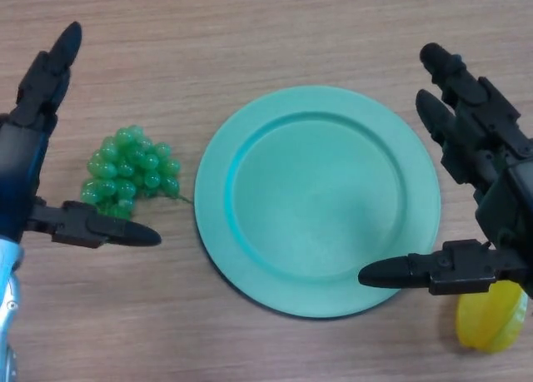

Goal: Pick up the green grapes and place it on the plate

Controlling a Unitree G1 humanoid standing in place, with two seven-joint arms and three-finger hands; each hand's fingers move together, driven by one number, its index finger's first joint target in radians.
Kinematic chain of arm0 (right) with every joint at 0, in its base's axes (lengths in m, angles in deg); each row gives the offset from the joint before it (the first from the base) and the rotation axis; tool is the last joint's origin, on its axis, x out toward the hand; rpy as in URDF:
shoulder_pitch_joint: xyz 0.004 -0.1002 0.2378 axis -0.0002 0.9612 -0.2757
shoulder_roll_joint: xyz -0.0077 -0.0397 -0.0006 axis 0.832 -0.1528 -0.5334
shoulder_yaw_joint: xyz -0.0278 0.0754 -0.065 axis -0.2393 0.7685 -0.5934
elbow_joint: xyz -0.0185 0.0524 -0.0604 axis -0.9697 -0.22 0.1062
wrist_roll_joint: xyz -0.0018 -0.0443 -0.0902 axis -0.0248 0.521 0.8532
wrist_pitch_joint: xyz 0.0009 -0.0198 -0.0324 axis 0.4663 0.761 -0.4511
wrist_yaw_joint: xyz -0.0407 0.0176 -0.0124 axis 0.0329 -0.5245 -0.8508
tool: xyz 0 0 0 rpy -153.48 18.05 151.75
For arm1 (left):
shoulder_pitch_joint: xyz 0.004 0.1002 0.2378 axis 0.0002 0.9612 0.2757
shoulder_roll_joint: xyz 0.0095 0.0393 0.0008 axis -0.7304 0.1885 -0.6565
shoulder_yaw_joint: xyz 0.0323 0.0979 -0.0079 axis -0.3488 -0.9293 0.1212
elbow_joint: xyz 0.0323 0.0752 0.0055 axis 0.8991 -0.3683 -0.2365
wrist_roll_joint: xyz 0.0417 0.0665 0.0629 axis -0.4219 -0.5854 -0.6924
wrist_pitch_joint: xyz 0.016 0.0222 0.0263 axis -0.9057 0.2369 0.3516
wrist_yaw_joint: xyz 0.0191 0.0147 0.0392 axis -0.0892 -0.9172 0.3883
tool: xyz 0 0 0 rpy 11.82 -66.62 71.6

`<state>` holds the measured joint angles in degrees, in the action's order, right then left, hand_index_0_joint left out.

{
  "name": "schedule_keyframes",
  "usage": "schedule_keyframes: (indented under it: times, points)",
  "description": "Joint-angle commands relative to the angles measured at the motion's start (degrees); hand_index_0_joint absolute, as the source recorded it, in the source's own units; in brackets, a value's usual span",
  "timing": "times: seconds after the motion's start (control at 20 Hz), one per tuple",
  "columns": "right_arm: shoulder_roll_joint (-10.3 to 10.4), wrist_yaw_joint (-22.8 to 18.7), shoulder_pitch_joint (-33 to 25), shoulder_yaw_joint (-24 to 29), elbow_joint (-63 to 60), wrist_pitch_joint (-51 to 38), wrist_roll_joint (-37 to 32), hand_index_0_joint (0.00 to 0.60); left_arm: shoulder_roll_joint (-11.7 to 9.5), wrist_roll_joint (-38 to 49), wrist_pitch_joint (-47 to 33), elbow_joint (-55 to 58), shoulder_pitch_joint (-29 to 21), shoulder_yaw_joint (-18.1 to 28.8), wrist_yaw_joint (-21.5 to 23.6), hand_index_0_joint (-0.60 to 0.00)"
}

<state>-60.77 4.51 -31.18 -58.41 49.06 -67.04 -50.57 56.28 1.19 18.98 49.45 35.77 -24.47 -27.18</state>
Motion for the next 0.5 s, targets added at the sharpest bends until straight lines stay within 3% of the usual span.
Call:
schedule_keyframes:
  times: [0.05,0.2,0.5]
  points:
    - [-0.7,-1.04,-1.43,4.46,4.84,-3.43,-5.04,0.0,-4.27,-5.69,-13.33,-5.1,-2.47,4.18,5.63,0.0]
    - [-0.97,-0.38,-1.56,4.86,4.95,-3.41,-4.31,0.0,-5.39,-5.88,-14.17,-11.81,-3.96,3.51,5.21,0.0]
    - [-1.02,0.4,-0.68,6.83,4.65,-5.05,-5.86,0.0,-4.81,-7.25,-17.32,-24.02,-8.17,-0.96,5.4,0.0]
